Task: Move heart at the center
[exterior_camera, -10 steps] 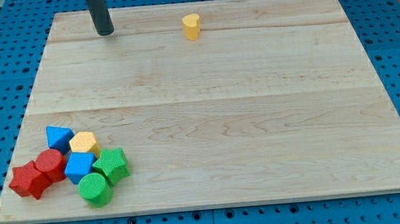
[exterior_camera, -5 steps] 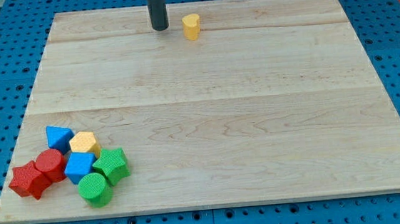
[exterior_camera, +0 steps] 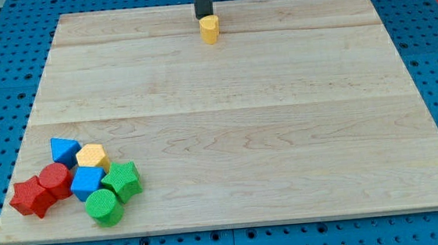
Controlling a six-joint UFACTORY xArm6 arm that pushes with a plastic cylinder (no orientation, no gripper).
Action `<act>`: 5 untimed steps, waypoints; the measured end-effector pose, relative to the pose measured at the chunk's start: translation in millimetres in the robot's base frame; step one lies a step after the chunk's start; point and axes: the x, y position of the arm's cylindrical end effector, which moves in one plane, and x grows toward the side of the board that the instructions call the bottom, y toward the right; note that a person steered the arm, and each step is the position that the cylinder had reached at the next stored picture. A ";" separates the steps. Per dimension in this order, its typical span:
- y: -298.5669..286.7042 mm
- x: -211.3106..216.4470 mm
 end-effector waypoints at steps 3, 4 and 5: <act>0.0 28.4; 0.0 47.4; 0.2 58.6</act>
